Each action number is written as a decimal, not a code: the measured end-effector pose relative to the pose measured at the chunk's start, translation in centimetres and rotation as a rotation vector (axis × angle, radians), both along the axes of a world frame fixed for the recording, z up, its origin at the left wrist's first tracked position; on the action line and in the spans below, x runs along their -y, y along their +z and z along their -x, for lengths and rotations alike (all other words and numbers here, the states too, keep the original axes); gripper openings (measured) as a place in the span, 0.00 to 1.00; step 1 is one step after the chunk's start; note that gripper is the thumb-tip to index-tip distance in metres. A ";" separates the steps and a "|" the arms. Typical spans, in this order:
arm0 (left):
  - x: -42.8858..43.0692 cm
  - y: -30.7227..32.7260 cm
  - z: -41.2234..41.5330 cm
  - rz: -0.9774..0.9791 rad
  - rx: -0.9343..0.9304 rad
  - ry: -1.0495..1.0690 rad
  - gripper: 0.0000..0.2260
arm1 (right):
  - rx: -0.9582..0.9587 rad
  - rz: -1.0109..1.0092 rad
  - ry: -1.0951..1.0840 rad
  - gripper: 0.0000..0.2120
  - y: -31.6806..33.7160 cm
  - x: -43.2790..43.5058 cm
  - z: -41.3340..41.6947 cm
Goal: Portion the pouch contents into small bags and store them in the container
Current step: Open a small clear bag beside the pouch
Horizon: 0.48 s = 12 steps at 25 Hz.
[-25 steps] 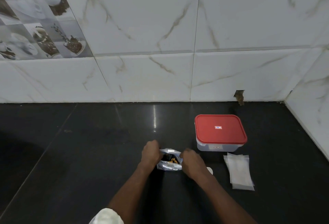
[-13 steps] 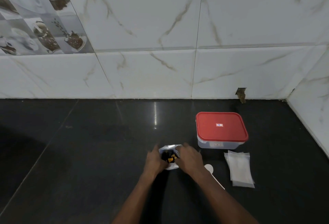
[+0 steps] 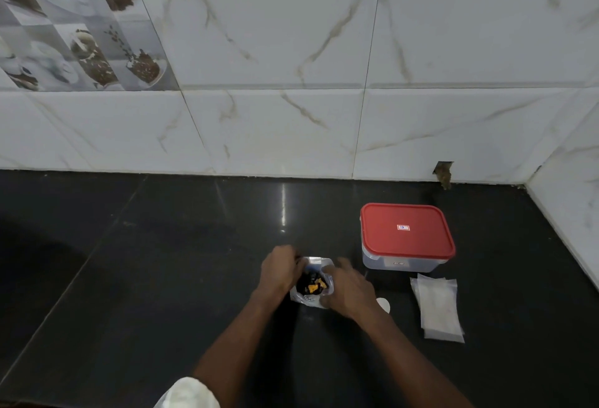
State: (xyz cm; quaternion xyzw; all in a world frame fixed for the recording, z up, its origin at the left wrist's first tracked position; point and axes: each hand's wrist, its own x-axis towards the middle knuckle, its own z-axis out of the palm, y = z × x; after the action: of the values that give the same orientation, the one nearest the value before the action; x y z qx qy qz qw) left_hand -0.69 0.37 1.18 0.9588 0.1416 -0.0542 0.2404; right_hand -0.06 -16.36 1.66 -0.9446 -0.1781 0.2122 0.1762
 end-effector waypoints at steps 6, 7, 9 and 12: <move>0.2 -0.4 -0.3 -0.044 0.008 -0.006 0.13 | 0.113 -0.017 0.122 0.26 -0.7 0.1 1.0; 0.3 -0.5 -0.3 -0.071 -0.007 -0.013 0.13 | 0.150 0.015 0.162 0.26 -1.4 0.0 1.4; 0.4 -1.1 -0.4 -0.114 -0.026 -0.022 0.10 | 0.231 0.034 0.198 0.19 -2.2 0.1 2.3; 0.5 -1.7 -0.4 -0.129 -0.017 0.004 0.07 | 0.247 0.027 0.251 0.11 -2.0 0.4 3.3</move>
State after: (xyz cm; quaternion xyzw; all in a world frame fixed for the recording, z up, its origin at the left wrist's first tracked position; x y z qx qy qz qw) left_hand -0.30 -0.10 -0.48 0.9715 0.1489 -0.0526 0.1770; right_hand -3.38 -16.73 -0.39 -0.9362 -0.3119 0.1170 0.1122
